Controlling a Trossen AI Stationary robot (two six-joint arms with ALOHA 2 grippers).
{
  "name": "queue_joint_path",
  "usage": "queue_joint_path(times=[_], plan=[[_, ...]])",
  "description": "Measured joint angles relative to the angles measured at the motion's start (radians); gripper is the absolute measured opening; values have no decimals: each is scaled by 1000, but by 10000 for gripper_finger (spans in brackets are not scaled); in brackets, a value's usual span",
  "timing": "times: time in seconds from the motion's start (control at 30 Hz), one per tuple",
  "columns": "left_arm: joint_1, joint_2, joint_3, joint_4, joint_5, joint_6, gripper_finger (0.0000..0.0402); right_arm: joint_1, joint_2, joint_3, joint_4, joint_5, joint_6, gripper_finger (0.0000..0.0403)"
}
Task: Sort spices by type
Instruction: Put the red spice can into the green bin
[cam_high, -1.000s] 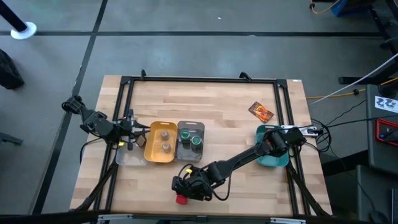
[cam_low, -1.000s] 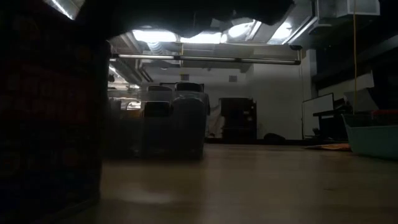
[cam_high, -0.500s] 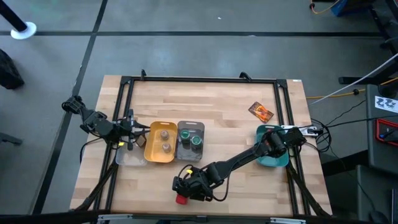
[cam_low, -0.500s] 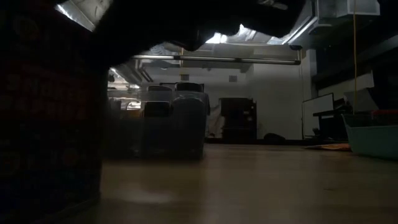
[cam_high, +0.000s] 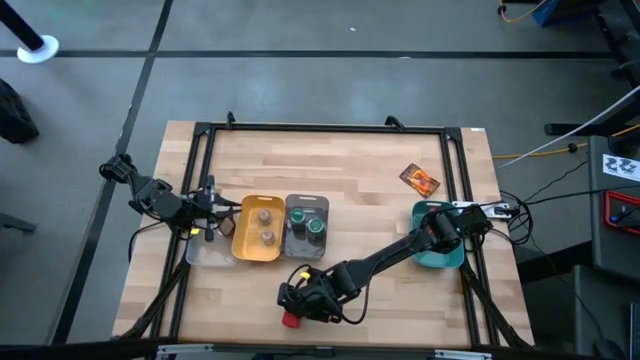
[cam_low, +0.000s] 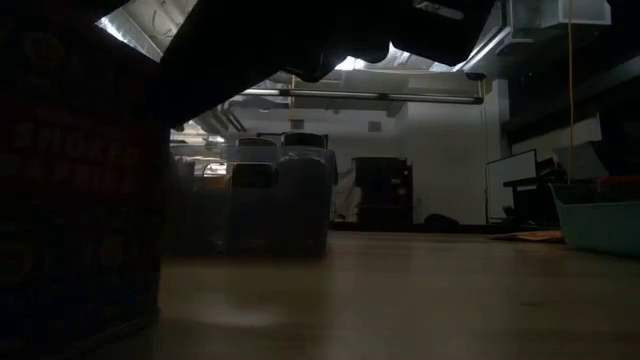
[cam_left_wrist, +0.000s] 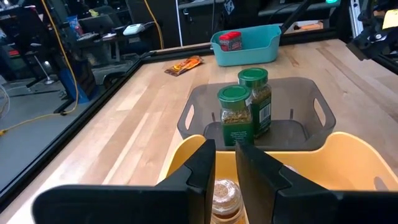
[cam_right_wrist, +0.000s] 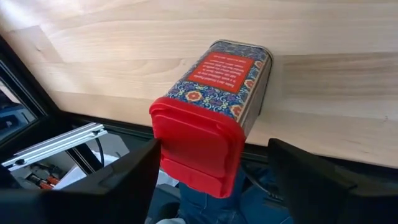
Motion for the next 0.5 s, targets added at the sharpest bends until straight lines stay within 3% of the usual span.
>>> queue_joint_path(times=[0.5], plan=[[0,0,0,0,0,0,56,0,0,0,29,26,32,294]])
